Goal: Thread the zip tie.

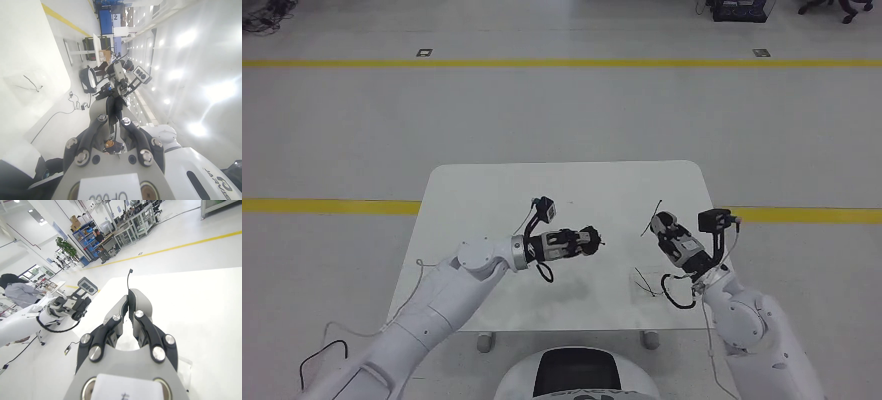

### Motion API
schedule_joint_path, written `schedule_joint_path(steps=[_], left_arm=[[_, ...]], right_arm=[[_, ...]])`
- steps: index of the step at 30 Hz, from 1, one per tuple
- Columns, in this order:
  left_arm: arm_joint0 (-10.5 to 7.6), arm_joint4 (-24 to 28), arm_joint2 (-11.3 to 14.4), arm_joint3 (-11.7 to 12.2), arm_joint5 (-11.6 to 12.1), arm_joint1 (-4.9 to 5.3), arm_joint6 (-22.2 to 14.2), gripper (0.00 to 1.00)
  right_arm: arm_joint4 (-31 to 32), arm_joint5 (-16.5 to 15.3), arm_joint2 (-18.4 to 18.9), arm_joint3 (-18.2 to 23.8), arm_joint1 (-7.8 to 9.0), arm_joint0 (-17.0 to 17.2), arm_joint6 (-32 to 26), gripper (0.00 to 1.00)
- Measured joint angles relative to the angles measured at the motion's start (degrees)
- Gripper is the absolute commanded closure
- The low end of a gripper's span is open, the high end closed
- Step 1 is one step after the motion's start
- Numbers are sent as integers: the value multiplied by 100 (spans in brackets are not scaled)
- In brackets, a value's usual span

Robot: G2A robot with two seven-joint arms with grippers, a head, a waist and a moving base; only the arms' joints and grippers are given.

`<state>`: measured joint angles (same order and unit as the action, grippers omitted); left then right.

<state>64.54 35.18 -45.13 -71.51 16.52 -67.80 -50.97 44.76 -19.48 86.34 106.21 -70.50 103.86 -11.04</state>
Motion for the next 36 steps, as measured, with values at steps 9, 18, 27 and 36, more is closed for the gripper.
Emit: schedule_joint_path(steps=[9, 18, 27, 36], left_arm=[[-123, -2, 552, 214, -63, -218, 121, 100], [-230, -61, 643, 379, 9, -295, 401, 100], [-129, -1024, 690, 160, -272, -265, 1471, 100], [175, -1698, 596, -301, -283, -215, 2452, 100]], right_arm=[[193, 0, -570, -360, 327, -78, 1194, 100], [242, 0, -701, -353, 420, -65, 1330, 100], [1099, 608, -806, -178, 396, 80, 1762, 100], [1719, 1184, -1084, -184, 343, 171, 2013, 100]])
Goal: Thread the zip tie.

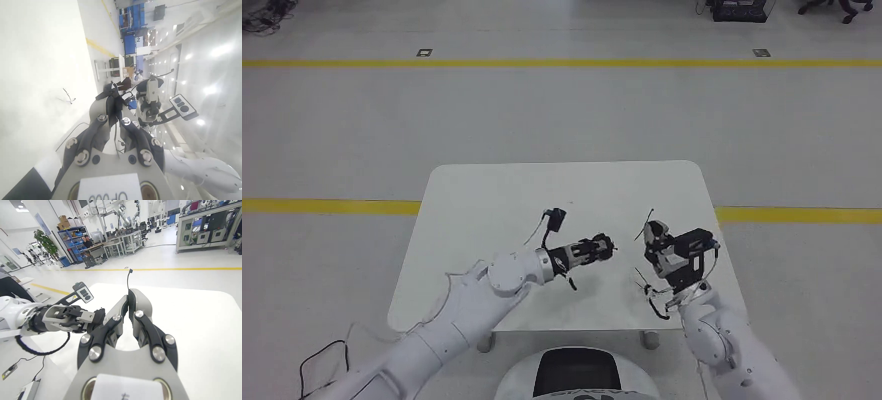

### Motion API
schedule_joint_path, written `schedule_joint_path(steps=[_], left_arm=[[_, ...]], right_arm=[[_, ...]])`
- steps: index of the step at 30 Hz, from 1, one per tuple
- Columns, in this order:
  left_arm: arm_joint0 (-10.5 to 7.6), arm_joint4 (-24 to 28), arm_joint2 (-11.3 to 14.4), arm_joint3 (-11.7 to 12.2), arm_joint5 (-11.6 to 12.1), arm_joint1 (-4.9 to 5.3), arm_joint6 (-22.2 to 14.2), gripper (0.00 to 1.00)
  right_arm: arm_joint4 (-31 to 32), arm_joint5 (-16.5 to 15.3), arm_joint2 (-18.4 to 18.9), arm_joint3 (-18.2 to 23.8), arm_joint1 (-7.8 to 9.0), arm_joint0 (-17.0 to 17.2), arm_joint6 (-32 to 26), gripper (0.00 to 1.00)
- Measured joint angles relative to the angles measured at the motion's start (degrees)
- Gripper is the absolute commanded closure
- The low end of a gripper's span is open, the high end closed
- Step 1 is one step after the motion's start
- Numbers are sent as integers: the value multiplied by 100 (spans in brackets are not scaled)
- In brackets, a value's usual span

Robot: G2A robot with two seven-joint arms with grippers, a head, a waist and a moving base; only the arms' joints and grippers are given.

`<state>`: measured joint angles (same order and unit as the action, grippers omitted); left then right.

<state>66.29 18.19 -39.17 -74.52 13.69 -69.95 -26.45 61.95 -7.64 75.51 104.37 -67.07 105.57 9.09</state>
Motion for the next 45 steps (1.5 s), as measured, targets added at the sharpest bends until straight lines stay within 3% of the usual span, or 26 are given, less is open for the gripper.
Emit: schedule_joint_path(steps=[4, 11, 22, 27, 38, 45], left_arm=[[84, -133, -24, -134, -5, 10, 158, 100], [89, -160, -25, -147, -15, 11, 171, 100], [265, -772, -59, -516, -61, 22, 756, 100], [370, -1000, -111, -683, -137, 40, 963, 100], [465, -1146, -156, -774, -195, 50, 1116, 100], [501, -1336, -106, -819, -313, 21, 1252, 100]], right_arm=[[50, 88, -74, -95, -19, -68, -40, 100], [57, 85, -76, -98, -19, -75, -42, 100], [66, -740, -78, -420, -3, -242, 224, 100], [138, -926, -76, -534, -1, -252, 440, 100], [236, -954, -101, -579, -5, -252, 590, 100], [305, -790, -219, -636, -36, -323, 651, 100]])
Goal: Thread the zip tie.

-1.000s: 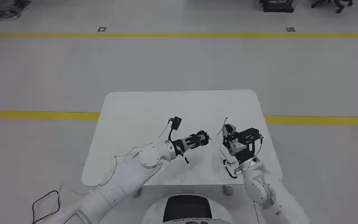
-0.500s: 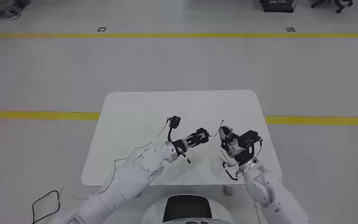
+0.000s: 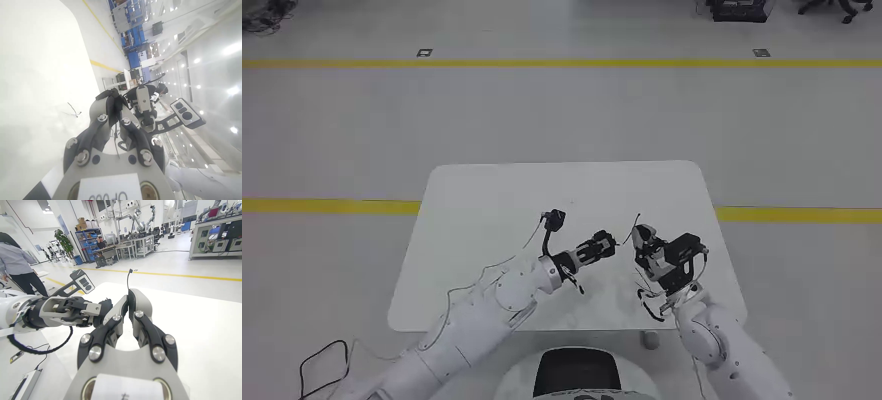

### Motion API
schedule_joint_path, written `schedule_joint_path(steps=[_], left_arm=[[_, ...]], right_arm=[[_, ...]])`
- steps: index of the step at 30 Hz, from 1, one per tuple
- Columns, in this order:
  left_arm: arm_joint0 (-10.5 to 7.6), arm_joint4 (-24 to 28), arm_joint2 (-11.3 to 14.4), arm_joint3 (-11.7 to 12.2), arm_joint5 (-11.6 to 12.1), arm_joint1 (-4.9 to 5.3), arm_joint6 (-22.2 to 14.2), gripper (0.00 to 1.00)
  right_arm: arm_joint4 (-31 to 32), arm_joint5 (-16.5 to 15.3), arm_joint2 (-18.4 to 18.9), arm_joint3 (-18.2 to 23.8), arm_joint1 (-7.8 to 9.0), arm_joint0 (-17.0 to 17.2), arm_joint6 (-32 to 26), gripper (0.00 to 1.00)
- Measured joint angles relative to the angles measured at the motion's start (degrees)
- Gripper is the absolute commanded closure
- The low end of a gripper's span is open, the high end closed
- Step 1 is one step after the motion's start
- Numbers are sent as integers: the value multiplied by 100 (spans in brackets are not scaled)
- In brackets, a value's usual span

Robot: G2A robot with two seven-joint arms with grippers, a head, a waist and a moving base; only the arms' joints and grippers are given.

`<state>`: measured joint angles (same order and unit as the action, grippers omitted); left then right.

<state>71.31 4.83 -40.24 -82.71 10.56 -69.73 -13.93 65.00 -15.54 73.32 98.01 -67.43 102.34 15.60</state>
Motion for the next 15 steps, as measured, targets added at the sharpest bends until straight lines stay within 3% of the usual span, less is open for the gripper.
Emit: schedule_joint_path(steps=[15], left_arm=[[16, -64, -40, 35, -25, -32, 21, 100]], right_arm=[[41, 110, -159, -144, -48, -121, 101, 100]])
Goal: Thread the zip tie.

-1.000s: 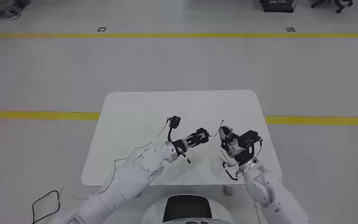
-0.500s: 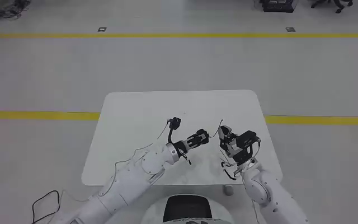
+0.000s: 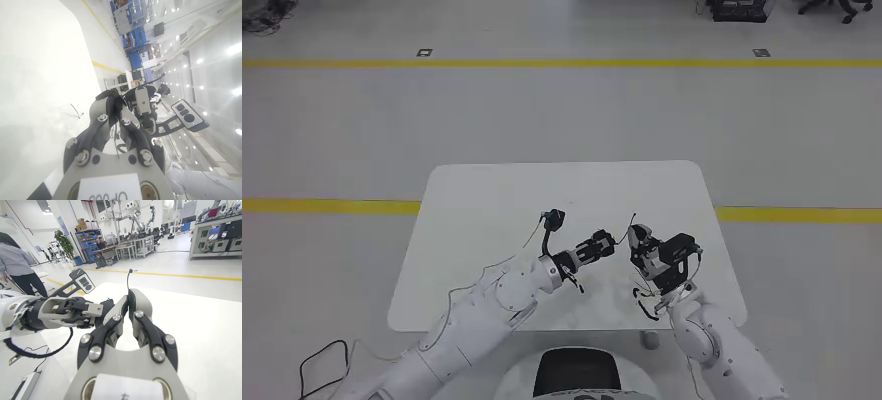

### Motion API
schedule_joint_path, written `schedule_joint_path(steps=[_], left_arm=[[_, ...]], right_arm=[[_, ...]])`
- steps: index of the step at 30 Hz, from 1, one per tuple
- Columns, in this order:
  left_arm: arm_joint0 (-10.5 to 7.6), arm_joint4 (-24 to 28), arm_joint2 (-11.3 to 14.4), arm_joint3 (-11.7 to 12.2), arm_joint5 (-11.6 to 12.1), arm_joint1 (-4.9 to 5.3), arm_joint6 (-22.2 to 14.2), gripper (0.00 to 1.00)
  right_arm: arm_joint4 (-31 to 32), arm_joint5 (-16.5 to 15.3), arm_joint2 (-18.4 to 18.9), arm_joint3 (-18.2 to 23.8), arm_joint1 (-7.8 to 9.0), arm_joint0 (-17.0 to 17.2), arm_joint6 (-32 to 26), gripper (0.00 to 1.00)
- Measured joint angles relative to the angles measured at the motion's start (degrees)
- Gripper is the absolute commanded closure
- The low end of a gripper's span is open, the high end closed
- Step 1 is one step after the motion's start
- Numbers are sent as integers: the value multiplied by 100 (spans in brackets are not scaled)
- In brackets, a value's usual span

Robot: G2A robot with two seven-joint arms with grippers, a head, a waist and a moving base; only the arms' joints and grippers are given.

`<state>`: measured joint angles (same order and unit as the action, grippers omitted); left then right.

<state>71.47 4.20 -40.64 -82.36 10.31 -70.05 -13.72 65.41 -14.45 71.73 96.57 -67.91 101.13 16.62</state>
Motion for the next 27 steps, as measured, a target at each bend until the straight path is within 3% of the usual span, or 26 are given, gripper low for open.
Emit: schedule_joint_path(steps=[27], left_arm=[[0, 0, 1, 0, -1, 0, 0, 100]], right_arm=[[59, 45, -11, -36, -25, -11, -60, 100]])
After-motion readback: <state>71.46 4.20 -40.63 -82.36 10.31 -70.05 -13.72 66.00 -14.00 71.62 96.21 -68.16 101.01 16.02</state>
